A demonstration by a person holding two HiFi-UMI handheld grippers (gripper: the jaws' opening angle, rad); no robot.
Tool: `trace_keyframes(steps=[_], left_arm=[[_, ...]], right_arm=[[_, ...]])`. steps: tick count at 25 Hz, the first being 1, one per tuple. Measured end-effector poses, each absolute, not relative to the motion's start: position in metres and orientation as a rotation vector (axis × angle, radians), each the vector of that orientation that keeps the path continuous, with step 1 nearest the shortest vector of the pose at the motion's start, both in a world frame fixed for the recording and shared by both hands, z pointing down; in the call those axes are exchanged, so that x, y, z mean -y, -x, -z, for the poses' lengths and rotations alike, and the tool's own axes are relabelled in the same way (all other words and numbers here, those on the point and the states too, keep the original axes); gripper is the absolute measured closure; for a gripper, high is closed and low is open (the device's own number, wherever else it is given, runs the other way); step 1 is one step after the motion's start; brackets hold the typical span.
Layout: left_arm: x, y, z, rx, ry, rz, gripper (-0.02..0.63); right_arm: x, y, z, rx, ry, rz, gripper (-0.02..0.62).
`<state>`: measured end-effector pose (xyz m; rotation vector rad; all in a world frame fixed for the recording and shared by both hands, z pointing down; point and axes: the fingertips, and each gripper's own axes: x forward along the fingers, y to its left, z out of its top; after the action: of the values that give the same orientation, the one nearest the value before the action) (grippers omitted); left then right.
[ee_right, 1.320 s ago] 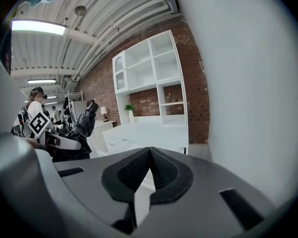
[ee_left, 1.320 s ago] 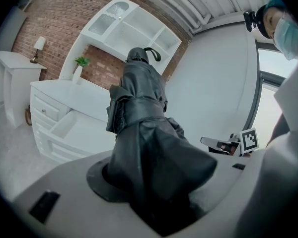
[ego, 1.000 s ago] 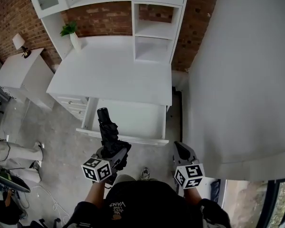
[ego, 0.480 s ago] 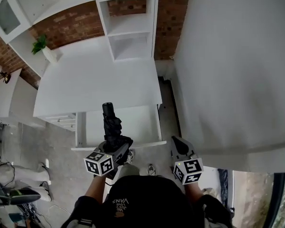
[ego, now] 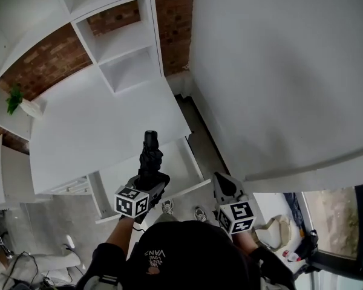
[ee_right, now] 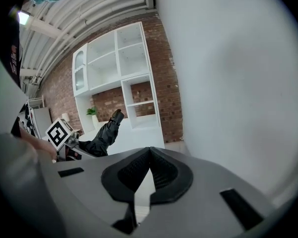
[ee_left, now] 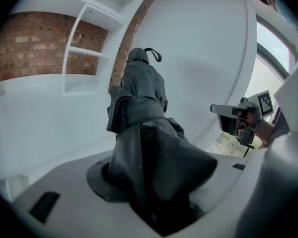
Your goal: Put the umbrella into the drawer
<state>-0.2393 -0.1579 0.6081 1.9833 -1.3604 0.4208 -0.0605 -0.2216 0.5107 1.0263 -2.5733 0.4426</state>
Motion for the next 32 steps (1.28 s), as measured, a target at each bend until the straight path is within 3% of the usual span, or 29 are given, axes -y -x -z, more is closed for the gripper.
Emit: trace_keyframes(steps=[32], left_arm=[[0.166,0.234,-0.791,0.835,-1.889,-1.075,0.345]], right_arm=[[0.213,0.034,-0.544,2.349,-1.311,-0.533,0.597]])
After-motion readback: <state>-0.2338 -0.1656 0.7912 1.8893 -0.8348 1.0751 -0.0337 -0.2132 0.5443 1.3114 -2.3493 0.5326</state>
